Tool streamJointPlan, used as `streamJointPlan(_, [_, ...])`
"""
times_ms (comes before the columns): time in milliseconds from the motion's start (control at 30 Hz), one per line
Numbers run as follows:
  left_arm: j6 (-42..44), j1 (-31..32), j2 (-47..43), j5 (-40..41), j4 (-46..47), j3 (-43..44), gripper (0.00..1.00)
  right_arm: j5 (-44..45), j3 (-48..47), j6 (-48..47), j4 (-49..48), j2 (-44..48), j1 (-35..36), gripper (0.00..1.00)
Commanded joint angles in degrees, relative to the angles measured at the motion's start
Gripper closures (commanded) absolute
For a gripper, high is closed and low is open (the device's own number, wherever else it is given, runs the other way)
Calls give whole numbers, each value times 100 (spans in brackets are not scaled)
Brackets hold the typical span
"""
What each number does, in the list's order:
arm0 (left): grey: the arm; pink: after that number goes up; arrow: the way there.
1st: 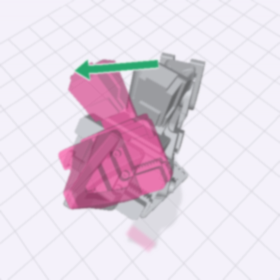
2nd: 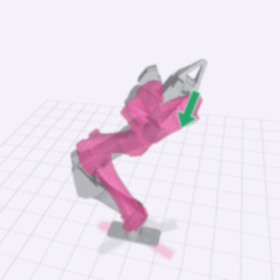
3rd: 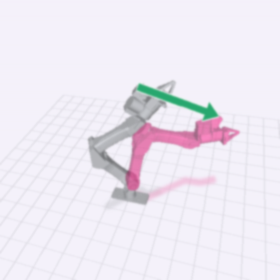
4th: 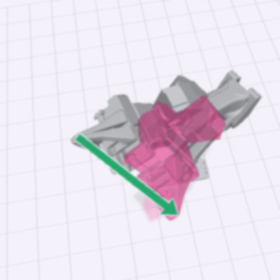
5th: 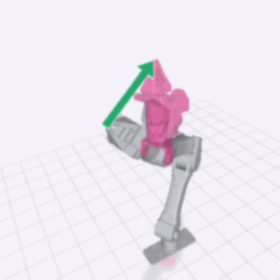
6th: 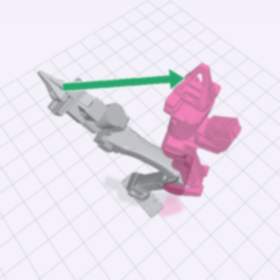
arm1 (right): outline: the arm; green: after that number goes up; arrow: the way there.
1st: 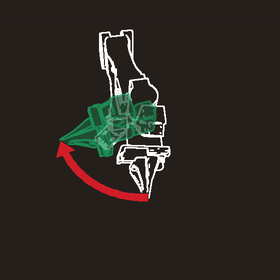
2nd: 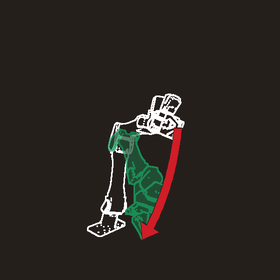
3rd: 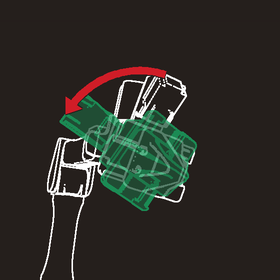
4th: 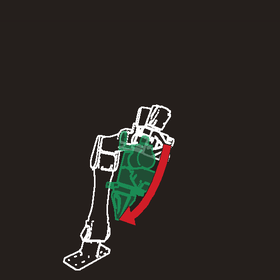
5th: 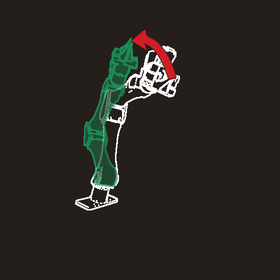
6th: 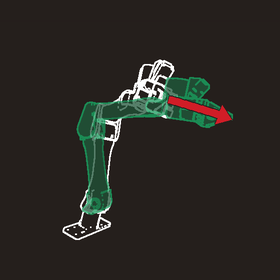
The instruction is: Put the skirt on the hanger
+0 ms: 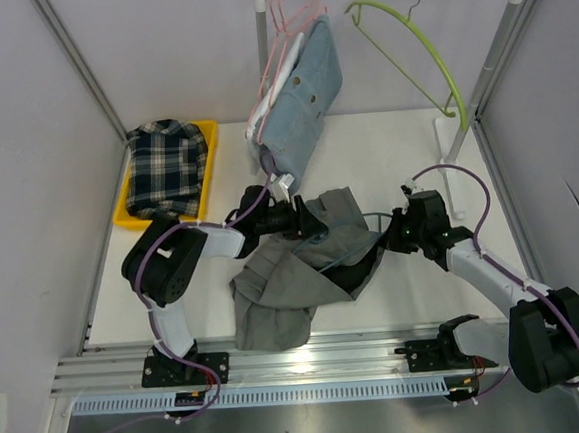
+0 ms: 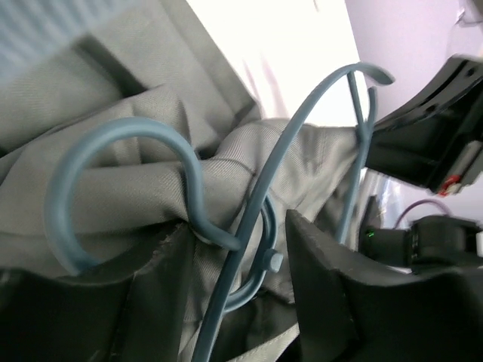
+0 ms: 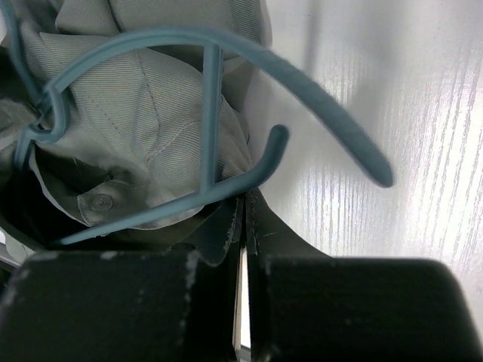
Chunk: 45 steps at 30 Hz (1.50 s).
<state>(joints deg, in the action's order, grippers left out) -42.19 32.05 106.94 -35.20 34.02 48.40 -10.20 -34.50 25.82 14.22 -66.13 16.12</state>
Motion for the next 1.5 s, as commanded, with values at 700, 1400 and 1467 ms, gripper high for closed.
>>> streamJointPlan(700, [1203,64,-2466,311,-833,-332,100,-96,14,2,-332,-93,-144,100])
streamJointPlan(1400, [3709,1003,-4093,1823,-3358,-384,100,-395,-725,81,-244,-603,-382,100])
streamJointPlan(1467, [3971,1136,-4137,2104,-3778,-305,100,-378,-777,81,-227,-603,-373,100])
